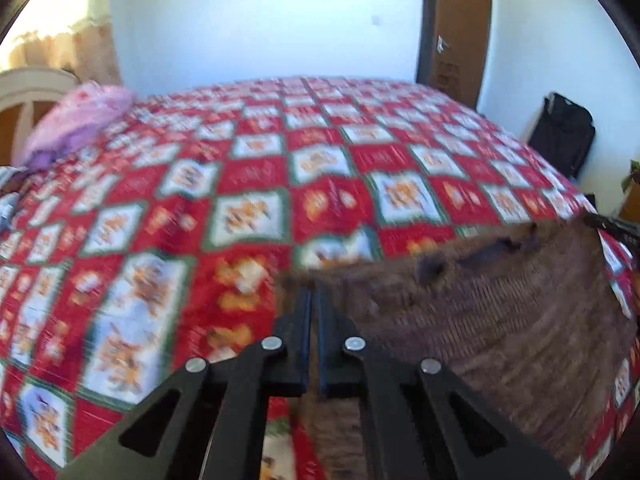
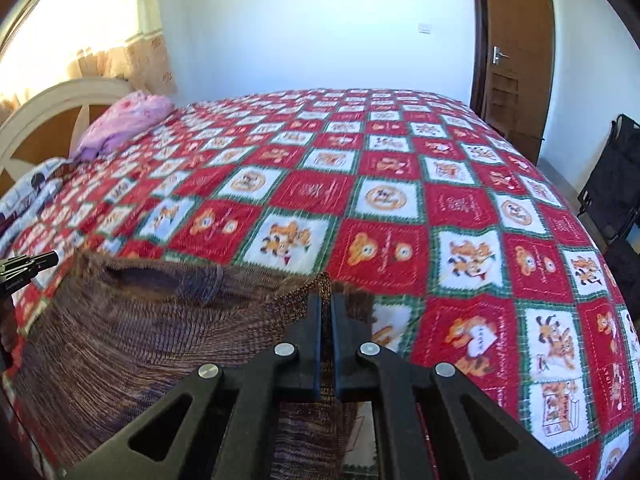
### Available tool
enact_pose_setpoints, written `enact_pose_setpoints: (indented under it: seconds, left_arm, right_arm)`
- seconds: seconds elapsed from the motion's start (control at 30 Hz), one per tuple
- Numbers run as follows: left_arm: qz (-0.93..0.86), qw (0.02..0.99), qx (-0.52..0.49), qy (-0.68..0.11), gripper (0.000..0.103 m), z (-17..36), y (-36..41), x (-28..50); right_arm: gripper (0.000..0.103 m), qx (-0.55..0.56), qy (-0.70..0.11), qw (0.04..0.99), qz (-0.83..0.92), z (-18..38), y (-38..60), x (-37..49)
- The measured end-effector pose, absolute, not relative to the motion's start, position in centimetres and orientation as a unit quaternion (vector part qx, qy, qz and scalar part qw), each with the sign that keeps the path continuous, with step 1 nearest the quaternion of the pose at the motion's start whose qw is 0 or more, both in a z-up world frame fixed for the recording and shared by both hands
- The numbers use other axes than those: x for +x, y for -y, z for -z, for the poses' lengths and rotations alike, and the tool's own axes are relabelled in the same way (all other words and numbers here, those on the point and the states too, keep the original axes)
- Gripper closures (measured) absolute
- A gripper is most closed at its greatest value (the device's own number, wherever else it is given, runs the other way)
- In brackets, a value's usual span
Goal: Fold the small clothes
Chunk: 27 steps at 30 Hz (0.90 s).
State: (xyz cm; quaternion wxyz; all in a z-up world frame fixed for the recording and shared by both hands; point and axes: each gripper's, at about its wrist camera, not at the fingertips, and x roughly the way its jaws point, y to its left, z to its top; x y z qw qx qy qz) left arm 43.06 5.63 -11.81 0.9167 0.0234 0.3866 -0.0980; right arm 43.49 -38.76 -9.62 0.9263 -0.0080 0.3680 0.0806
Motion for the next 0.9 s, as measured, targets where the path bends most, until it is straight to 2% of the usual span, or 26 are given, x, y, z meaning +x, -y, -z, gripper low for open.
enact_pose_setpoints:
  seconds: [0.03, 0.07, 0.13, 0.17, 0.33, 0.37, 0.4, 0.47, 0.6, 0.9]
  left_arm:
    - [0.101, 0.913, 0.031, -0.395, 0.085, 12.2, -5.2, 42.9]
    - [0.102, 0.91, 0.04, -0.4, 0.062, 12.5, -4.8, 42.7]
    - [0.097, 0.916, 0.044, -0.386, 0.038, 12.5, -4.6, 42.2]
    - [0.101, 0.918, 0.041, -0.381, 0.037, 12.4, -4.6, 42.0]
    - [0.095, 0.907, 0.037, -0.408, 0.038, 13.4, -4.4, 43.4]
    - [0.096, 0.905, 0.033, -0.413, 0.042, 13.8, -4.4, 43.5]
    - [0.096, 0.904, 0.03, -0.416, 0.047, 14.0, -4.4, 43.6]
    - [0.107, 0.899, 0.029, -0.424, 0.086, 14.6, -4.2, 43.6]
    - [0.098, 0.907, 0.048, -0.407, 0.093, 14.0, -3.7, 42.9]
    - [0.088, 0.932, 0.012, -0.351, 0.095, 9.9, -5.3, 43.1]
  right_arm:
    - [0.099, -0.01, -0.37, 0.925, -0.082, 9.9, 38.7, 43.5]
    - [0.099, -0.011, -0.373, 0.924, -0.082, 10.2, 38.7, 43.5]
    - [0.099, -0.008, -0.377, 0.923, -0.08, 10.5, 39.0, 43.5]
    - [0.099, -0.005, -0.379, 0.922, -0.079, 10.7, 39.3, 43.5]
    - [0.099, -0.011, -0.384, 0.92, -0.081, 11.0, 39.2, 43.3]
    - [0.099, -0.013, -0.385, 0.919, -0.082, 11.1, 39.1, 43.3]
    - [0.099, -0.014, -0.385, 0.919, -0.082, 11.2, 39.0, 43.2]
    - [0.099, -0.015, -0.386, 0.919, -0.082, 11.4, 38.9, 43.2]
    - [0.099, -0.011, -0.382, 0.92, -0.081, 11.3, 39.2, 43.1]
    - [0.1, -0.013, -0.337, 0.939, -0.067, 8.4, 39.1, 43.0]
